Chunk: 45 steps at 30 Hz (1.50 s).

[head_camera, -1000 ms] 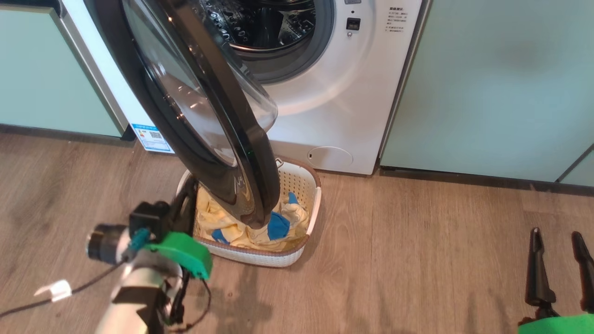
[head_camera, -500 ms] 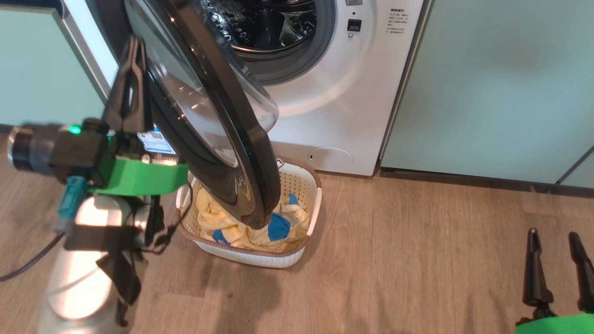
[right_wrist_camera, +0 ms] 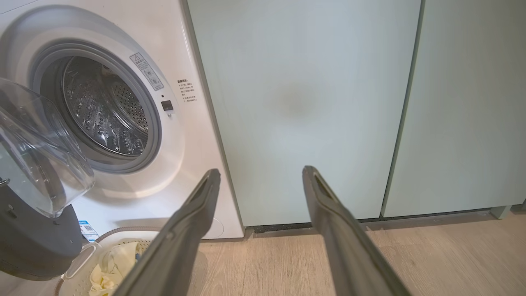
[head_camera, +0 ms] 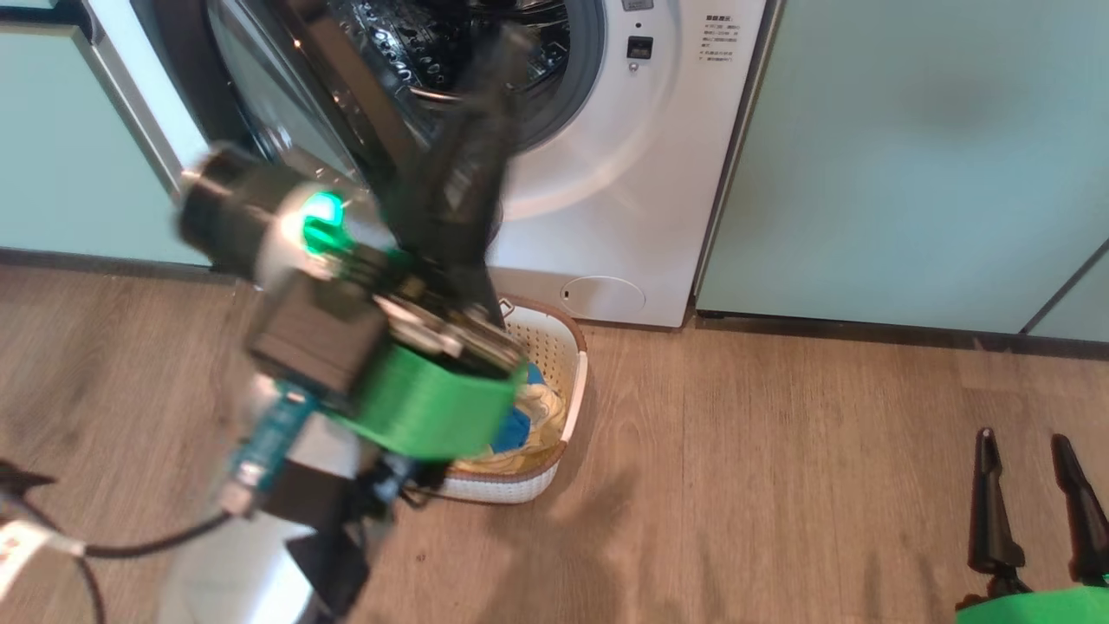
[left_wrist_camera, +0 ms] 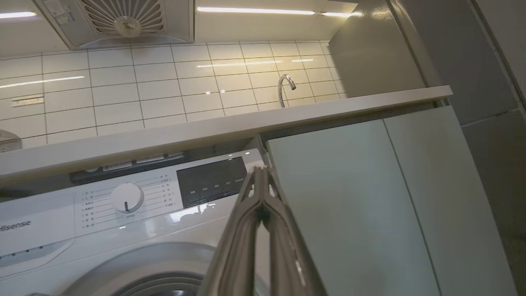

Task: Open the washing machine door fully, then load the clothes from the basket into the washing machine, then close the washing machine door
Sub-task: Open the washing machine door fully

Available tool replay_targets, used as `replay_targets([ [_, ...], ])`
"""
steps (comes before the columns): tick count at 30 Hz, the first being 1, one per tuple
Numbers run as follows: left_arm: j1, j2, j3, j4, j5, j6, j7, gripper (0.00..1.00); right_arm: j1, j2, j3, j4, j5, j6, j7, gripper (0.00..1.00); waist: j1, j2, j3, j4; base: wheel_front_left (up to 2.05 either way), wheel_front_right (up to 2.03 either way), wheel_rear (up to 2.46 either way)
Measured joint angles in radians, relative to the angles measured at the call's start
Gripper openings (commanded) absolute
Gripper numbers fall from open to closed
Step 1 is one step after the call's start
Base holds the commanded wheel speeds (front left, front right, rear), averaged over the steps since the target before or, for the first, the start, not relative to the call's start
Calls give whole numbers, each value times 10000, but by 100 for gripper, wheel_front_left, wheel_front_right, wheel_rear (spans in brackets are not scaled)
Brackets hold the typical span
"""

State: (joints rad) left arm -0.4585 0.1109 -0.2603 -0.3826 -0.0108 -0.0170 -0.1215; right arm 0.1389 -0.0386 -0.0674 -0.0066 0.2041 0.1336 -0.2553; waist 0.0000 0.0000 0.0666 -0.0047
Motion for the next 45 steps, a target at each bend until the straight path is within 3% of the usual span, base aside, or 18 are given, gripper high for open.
replay_targets([
  [6,177,-324,-1442,-144,-412,-341,606,0,-1,0,-12,21,73,0,0,100,-1,0,77,-91,0,0,0],
  [14,1017,-445,-2508,458,-1296,-309,1001,0,-12,0,-58,23,161,0,0,100,0,0,248,-104,0,0,0],
  [18,1294,-493,-2736,957,-1593,-71,1093,0,-35,0,-58,38,180,0,0,100,0,0,350,-107,0,0,0],
  [31,1635,-491,-1889,3335,-2017,909,1103,0,-291,0,-98,253,303,0,0,100,0,0,562,-167,0,0,0],
  [45,1360,-359,-1085,5160,-2357,1269,581,0,-352,0,-107,347,412,0,0,100,0,0,628,-209,0,0,0],
])
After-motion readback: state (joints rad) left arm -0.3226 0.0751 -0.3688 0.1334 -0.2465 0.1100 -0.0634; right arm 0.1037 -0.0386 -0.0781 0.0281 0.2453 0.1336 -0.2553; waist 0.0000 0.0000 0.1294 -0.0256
